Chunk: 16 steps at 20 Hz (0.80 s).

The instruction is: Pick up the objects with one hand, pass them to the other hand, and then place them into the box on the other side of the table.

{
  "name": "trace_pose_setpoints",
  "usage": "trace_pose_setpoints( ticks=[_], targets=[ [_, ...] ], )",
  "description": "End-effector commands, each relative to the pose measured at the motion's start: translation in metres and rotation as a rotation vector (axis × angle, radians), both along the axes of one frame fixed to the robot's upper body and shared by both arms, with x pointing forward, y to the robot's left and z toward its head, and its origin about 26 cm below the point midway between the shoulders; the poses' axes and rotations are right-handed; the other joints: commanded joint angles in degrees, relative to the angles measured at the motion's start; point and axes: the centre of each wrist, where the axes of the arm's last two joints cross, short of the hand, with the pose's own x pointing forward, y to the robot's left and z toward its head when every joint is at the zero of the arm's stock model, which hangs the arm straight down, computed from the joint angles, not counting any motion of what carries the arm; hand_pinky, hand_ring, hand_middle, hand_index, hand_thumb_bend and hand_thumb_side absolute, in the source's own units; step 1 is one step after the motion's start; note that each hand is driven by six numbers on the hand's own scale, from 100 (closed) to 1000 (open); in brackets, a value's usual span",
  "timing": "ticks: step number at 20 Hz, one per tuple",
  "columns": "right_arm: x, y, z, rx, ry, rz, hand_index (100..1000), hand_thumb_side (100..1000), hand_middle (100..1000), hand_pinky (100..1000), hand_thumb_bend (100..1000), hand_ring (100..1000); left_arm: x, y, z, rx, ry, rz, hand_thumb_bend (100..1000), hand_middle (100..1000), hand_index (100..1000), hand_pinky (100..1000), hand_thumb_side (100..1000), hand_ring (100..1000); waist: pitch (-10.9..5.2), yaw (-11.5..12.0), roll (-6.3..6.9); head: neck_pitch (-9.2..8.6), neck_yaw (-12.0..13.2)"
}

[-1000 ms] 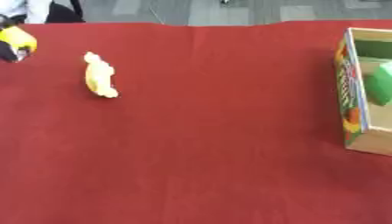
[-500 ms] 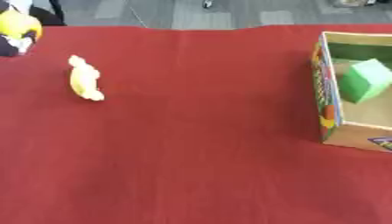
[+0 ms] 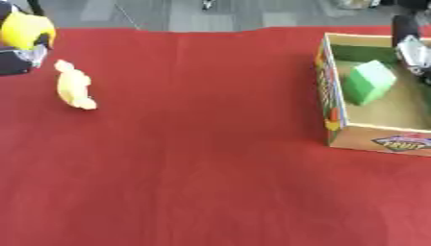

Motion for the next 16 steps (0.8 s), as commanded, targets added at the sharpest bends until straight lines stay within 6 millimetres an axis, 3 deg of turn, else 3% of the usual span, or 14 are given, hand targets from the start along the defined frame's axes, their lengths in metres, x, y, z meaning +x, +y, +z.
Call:
trace_pose_setpoints(
  ticks=[1, 3, 5, 8, 16],
  targets=[
    [-0.002, 0.01, 0.009, -0.081, -0.013, 0.025, 883, 168, 804, 894, 114, 951, -0.002, -0.015, -0.007, -0.016, -0.049, -0.023, 100, 464, 529, 684, 276, 559, -1.78, 0.3, -0.25, 0.53, -1.3],
    [-0.001, 0.018, 0.01, -0.12, -0.003, 0.046, 886, 144, 808, 896, 172, 954, 0.0, -0.026, -0.018, -0.023, -0.06, -0.042, 100, 460, 529, 685, 278, 558, -2.08, 0.5, -0.55, 0.82, -2.0],
    [-0.001, 0.024, 0.01, -0.162, 0.004, 0.059, 887, 178, 811, 897, 143, 956, 0.001, -0.036, -0.025, -0.019, -0.081, -0.058, 100, 458, 528, 684, 279, 557, -2.25, 0.7, -0.79, 1.07, -2.5],
    [0.001, 0.035, 0.009, -0.223, 0.01, 0.082, 891, 188, 816, 900, 174, 959, 0.002, -0.052, -0.032, -0.017, -0.12, -0.084, 100, 449, 525, 678, 283, 549, -2.31, 1.1, -1.09, 1.19, -3.1],
    [0.002, 0.06, 0.007, -0.354, 0.046, 0.16, 898, 227, 826, 903, 200, 971, 0.005, -0.082, -0.037, 0.006, -0.212, -0.154, 100, 437, 519, 665, 280, 537, -2.08, 2.3, -1.37, 1.65, -4.8]
  ],
)
